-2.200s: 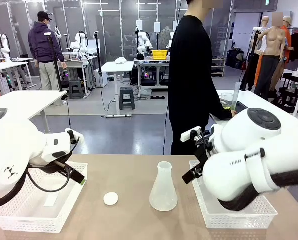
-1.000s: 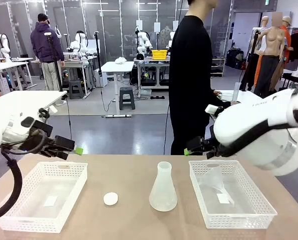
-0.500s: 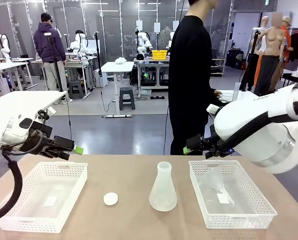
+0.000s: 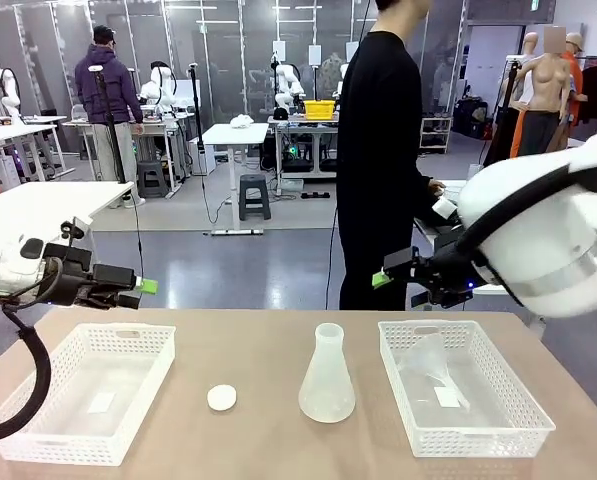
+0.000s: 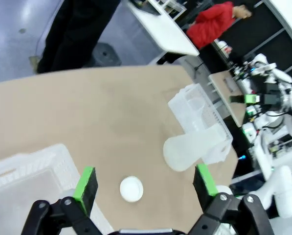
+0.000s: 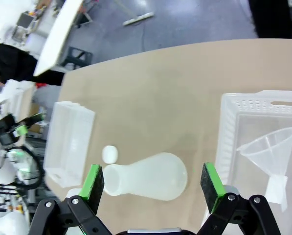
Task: Prepare the solutions needed for the experiment.
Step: Pick up the Plastic Funnel and insert it into the Big flask.
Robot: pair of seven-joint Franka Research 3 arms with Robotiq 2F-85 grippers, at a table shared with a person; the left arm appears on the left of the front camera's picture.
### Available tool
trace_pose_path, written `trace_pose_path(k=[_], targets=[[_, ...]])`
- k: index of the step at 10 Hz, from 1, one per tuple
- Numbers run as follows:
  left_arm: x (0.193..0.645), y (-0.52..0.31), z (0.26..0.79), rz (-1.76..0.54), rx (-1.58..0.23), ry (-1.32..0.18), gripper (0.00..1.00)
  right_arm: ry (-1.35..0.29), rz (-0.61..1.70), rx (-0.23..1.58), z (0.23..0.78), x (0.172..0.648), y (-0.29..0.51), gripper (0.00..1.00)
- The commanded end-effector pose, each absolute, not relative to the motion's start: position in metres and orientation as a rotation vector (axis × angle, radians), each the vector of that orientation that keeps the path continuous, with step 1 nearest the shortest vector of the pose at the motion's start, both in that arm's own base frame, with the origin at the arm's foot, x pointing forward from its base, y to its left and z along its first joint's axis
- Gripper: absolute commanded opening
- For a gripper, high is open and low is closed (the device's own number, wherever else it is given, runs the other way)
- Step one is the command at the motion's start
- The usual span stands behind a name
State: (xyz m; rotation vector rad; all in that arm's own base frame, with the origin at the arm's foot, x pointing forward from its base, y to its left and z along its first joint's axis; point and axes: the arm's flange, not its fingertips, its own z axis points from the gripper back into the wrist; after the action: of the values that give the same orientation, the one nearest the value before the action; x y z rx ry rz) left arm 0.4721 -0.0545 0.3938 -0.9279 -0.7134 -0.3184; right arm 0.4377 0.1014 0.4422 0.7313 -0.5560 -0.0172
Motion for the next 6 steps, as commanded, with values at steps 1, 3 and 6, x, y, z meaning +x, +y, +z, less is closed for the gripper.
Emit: trace_pose_path(k=[1, 3, 6], targets=[[0.503, -0.064, 0.378, -0.359, -1.059, -0.829, 1.0, -0.535, 0.026, 0.901, 0.414, 0.463, 0.102, 1.0], [0.507, -0.062, 0.373, -0.331, -1.169, -0.795, 1.0, -0.475, 0.017, 0.999, 0.409, 0.47, 0.11, 1.0], [0.501, -0.056, 0.375, -0.335, -1.111, -0.78, 1.0, -0.493, 0.001, 0.941, 0.433, 0.449, 0.099, 1.0]])
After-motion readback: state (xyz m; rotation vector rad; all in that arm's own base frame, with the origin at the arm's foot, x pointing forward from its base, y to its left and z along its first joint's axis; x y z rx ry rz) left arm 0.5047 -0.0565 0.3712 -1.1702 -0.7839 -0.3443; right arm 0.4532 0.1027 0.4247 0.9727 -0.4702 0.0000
